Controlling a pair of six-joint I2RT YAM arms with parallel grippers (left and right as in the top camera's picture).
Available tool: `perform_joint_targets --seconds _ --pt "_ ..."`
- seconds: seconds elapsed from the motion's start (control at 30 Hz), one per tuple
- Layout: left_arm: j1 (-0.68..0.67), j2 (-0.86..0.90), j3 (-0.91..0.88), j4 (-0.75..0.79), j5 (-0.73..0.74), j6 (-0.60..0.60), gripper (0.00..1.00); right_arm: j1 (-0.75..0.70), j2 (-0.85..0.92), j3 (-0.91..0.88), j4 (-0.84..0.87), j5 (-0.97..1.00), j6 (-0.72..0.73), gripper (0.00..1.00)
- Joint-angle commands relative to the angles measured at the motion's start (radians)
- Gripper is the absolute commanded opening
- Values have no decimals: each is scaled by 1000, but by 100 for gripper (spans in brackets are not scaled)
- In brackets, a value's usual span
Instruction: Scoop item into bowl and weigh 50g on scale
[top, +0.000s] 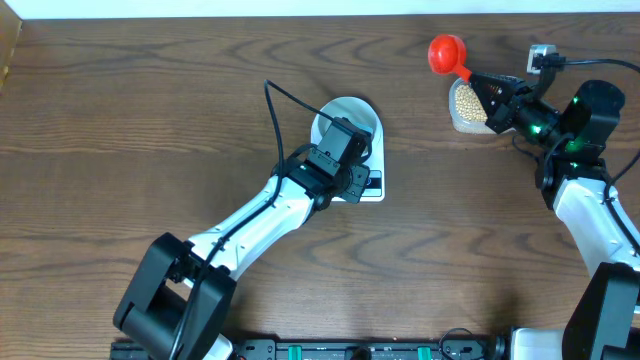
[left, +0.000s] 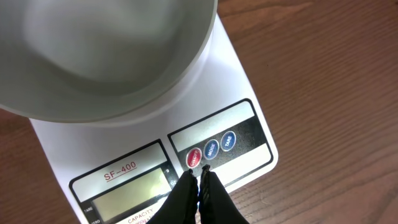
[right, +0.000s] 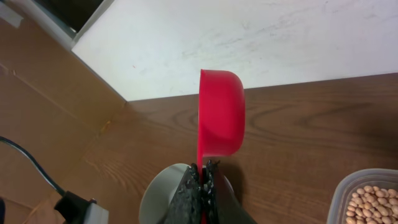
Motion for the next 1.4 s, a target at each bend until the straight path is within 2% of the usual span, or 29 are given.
perform_joint_targets --seconds 0.0,0.77,1.37 --pt "4 41 14 -3 -12 17 7 -4 -2 18 2 12 5 1" --pt "27 165 14 85 -13 6 7 -4 -2 18 -14 48 5 1" --pt "43 171 14 95 25 6 7 0 -2 18 -16 48 5 1"
